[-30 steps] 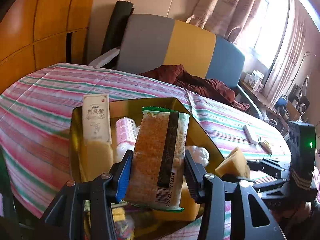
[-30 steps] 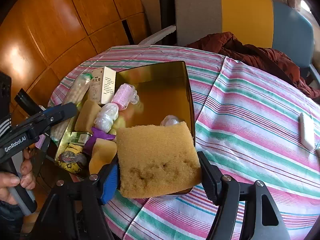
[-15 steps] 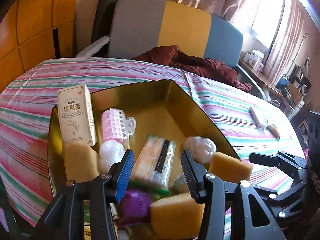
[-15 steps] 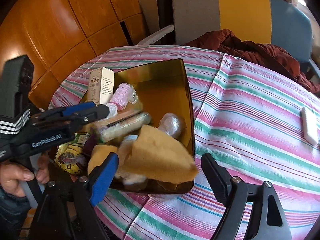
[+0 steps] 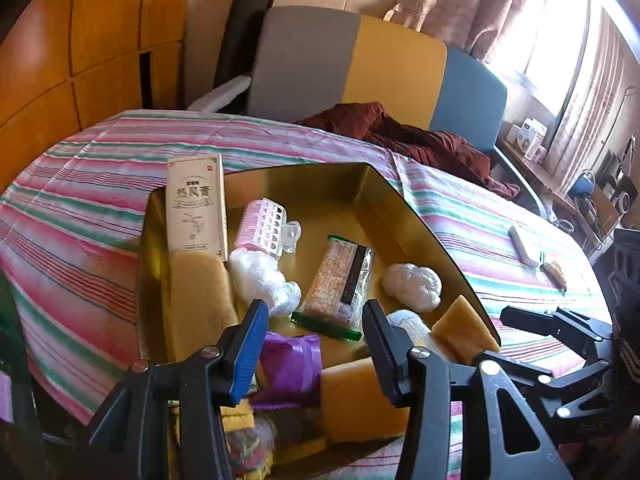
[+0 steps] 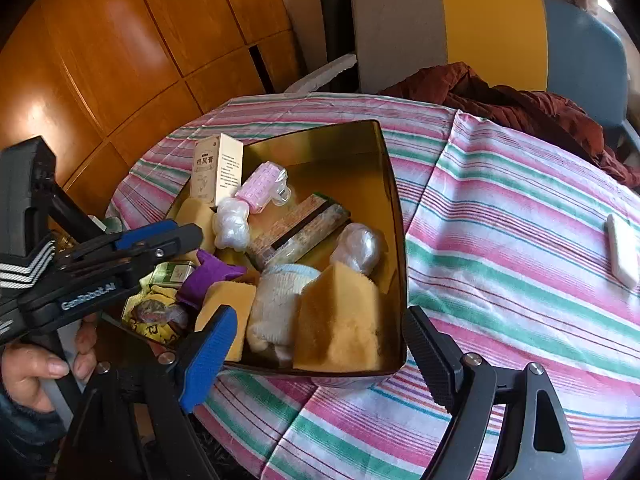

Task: Organize objects
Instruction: 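Lower packet and sponge into the gold tray and open both tools, then withdraw both tools and grasp the WEIDAN snack packet with the right tool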

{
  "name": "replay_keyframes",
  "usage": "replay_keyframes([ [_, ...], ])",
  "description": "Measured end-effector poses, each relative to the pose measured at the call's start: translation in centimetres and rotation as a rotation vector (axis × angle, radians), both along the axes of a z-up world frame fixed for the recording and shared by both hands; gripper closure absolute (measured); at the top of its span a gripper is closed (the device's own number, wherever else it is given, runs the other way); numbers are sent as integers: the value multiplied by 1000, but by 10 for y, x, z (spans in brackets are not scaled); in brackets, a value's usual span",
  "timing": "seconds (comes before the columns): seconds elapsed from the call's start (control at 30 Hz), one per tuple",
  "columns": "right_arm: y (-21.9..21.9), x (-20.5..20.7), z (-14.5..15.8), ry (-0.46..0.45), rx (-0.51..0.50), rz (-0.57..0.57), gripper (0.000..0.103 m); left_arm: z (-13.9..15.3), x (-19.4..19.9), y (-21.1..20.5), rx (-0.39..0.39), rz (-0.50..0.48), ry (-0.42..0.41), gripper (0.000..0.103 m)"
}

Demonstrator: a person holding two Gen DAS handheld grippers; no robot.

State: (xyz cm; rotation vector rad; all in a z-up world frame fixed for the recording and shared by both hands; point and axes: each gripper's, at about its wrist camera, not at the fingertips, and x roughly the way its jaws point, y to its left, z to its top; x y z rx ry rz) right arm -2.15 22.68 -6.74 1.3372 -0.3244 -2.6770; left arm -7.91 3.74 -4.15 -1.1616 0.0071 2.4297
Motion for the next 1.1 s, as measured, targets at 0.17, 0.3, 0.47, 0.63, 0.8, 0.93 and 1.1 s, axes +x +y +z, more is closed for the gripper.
replay_keyframes([
  [0.17,-2,3,0,-1,-9,-1,14,9,10,1,0,-14,28,54],
  [0.3,-3,6,2,4,-8,-1,14,11,16,3,1,-20,30,54],
  [0.47,-2,10,6,14,-8,-8,14,14,23,6,0,-30,29,54],
  [0.63,5,15,9,24,-18,-26,14,17,29,11,-11,-47,34,54],
  [0.8,17,21,12,30,-40,-60,12,26,36,18,-11,-70,56,54],
  [0.93,30,26,14,34,-46,-94,11,30,41,27,-16,-100,61,54],
  [1.1,54,36,12,25,-56,-156,10,34,46,41,-17,-142,69,54],
])
